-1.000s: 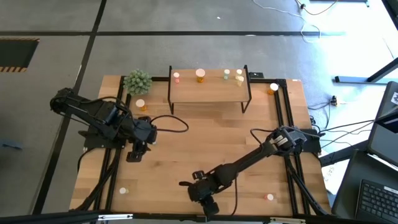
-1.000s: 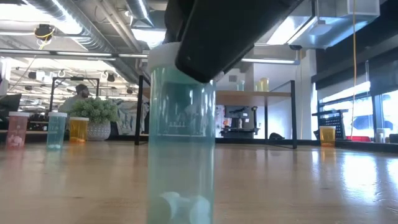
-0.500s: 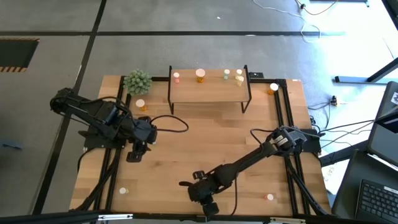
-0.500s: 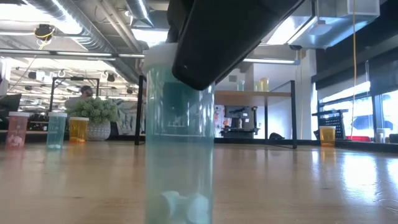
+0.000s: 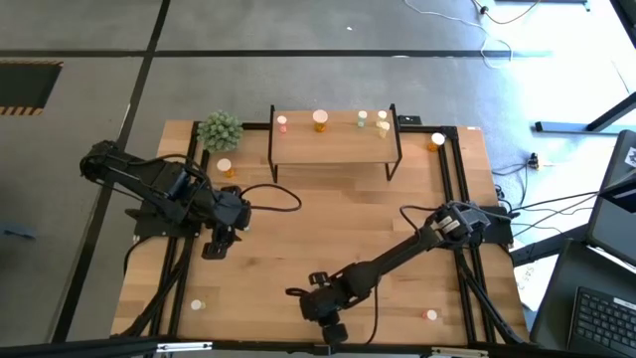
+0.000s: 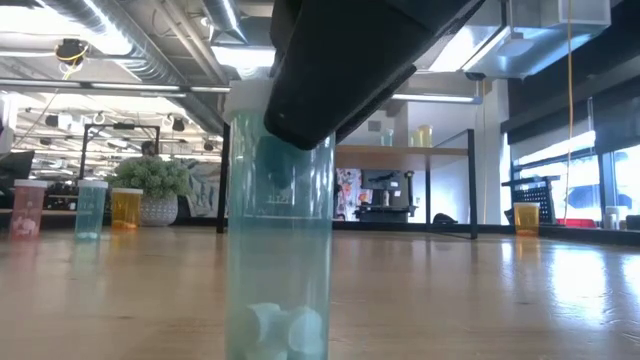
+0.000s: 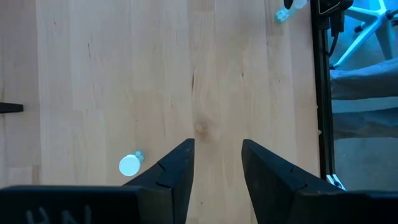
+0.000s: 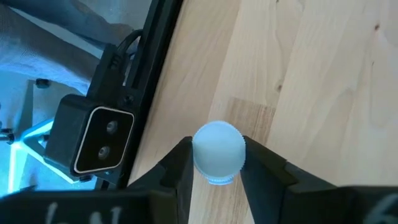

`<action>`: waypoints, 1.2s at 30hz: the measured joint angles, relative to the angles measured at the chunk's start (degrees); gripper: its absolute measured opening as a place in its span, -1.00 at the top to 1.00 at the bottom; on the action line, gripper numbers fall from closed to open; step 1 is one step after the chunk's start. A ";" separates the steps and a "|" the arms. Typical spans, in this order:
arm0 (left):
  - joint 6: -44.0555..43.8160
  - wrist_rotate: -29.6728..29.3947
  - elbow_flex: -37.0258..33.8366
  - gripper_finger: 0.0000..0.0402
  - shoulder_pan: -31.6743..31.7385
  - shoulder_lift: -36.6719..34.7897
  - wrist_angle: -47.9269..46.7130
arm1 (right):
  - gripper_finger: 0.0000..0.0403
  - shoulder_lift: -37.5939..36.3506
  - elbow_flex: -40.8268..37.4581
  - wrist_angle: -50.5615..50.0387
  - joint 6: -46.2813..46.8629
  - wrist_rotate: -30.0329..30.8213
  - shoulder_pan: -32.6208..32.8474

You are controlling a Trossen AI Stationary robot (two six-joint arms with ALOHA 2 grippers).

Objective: Pick and place medicine bottles onto shelf by color
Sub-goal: Put the bottom blue medicine bottle on the shelf

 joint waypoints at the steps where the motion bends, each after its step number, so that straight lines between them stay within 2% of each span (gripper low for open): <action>1: 0.00 0.00 0.00 0.36 0.00 0.00 -0.01 | 0.42 0.00 0.02 -0.10 0.24 -0.08 -0.10; 21: 1.48 0.00 0.02 0.36 0.00 0.00 -0.04 | 0.41 0.00 8.82 -15.33 -1.39 0.40 -2.75; 36: 1.42 -2.51 -0.02 0.36 -0.01 -0.51 -0.07 | 0.41 0.00 21.33 -27.49 -1.37 0.99 -7.23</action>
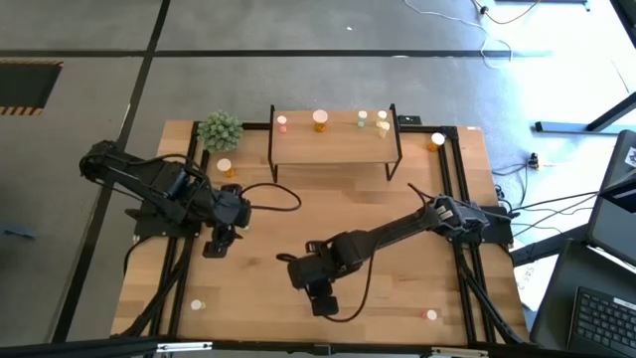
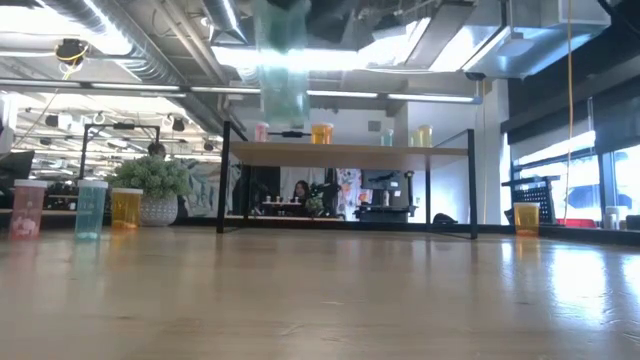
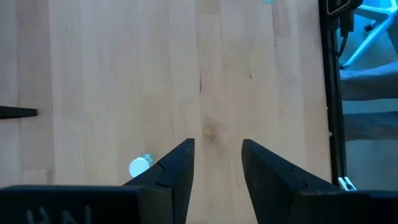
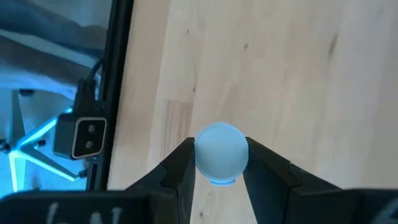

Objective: Pick and place medicine bottles onto shelf by color
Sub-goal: Put the bottom blue medicine bottle on the shelf

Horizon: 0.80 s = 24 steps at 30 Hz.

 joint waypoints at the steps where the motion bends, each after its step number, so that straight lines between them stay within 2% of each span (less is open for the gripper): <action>1: -0.25 -1.10 0.00 0.36 -0.14 -0.46 -0.02 | 0.41 0.00 1.03 -0.55 -0.01 0.00 -0.37; 5: -2.19 -6.16 0.00 0.36 -0.82 -2.57 -0.23 | 0.41 0.00 5.18 -4.09 -0.11 0.10 -1.76; 9: -4.24 -7.75 0.00 0.36 -1.43 -5.64 -0.12 | 0.41 0.00 9.19 -7.68 -1.18 1.85 -3.21; 18: -4.87 -9.20 0.02 0.36 -1.49 -9.08 0.32 | 0.41 -2.27 9.16 -12.33 -2.35 4.52 -7.42; 24: -4.48 -16.23 0.02 0.36 -1.51 -9.38 0.28 | 0.41 -2.73 9.16 -15.38 -3.34 4.64 -10.98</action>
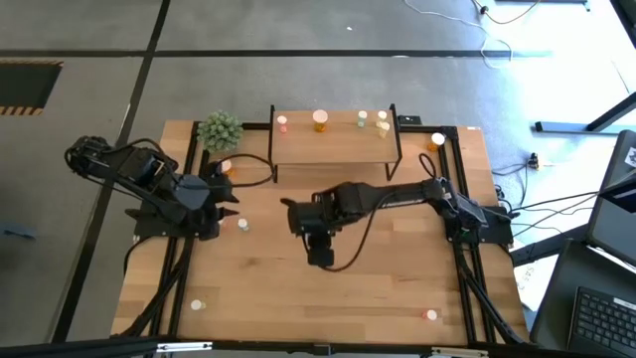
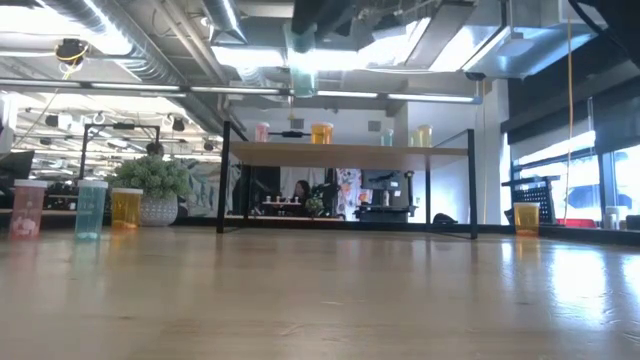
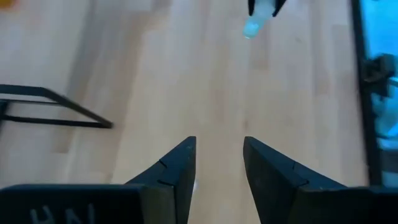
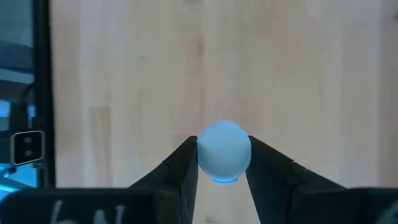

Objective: Pick and place medicine bottles onto shelf by color
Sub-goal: Put the bottom blue medicine bottle on the shelf

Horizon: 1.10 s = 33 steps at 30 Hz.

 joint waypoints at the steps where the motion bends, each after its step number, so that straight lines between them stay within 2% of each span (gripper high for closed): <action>1: 0.01 -1.44 0.00 0.36 0.00 0.01 0.01 | 0.41 -0.23 0.00 -0.57 -0.01 0.07 -0.62; 7: 0.04 -6.41 0.00 0.36 0.02 -0.03 0.01 | 0.41 -1.76 0.00 -2.13 -1.49 3.19 -3.79; 18: 0.00 -6.54 0.00 0.36 0.02 -0.01 0.04 | 0.41 -6.11 -0.07 -2.92 -1.47 5.00 -10.13; 28: -0.02 -6.57 0.00 0.36 0.02 -0.01 0.26 | 0.41 -13.63 -0.07 -4.15 2.18 17.05 -16.13; 33: 0.00 -7.59 0.00 0.36 0.02 0.00 0.58 | 0.41 -15.17 -0.04 -5.34 5.30 19.06 -19.62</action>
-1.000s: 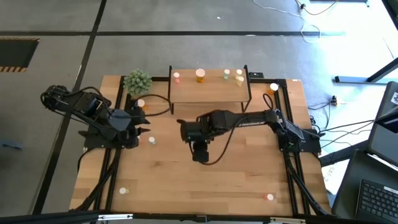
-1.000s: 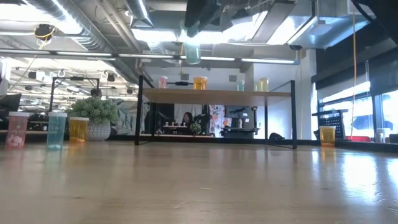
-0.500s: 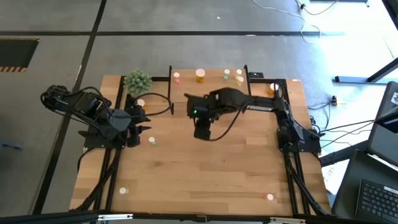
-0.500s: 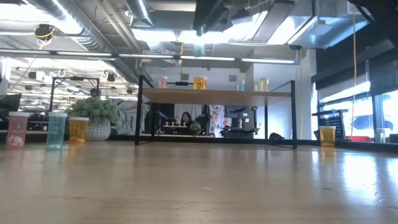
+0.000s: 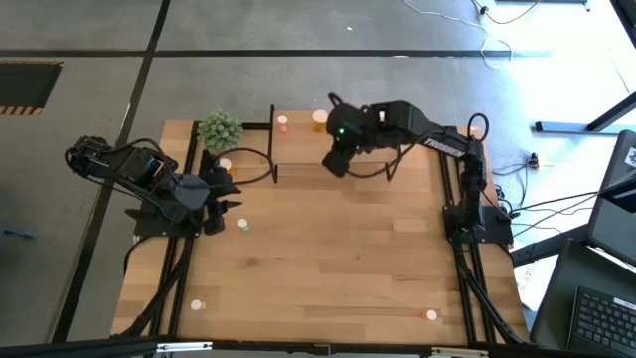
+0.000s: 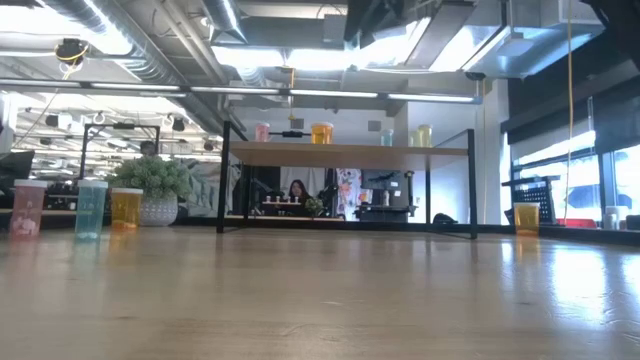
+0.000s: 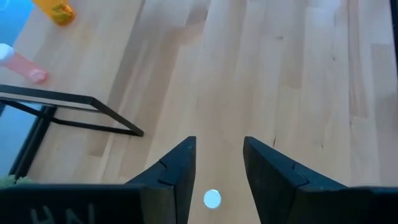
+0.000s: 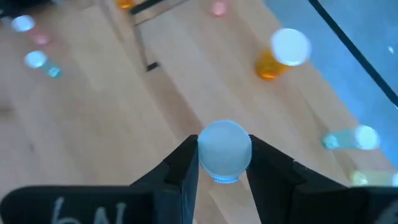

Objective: Pick and place medicine bottles onto shelf by color
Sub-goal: Put the bottom blue medicine bottle on the shelf

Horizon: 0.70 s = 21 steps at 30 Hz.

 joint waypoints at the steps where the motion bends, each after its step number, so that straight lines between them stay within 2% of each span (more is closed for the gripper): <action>1: 0.00 -0.81 0.00 0.36 0.00 -0.01 0.37 | 0.41 0.00 0.00 -0.19 0.72 0.22 -0.61; 10: 0.04 -9.55 0.00 0.36 0.00 -0.01 2.85 | 0.41 0.00 0.00 -5.16 7.58 0.38 -5.92; 21: 0.04 -10.11 0.00 0.36 0.05 0.01 2.81 | 0.41 0.04 -5.29 -6.76 8.57 0.49 -7.75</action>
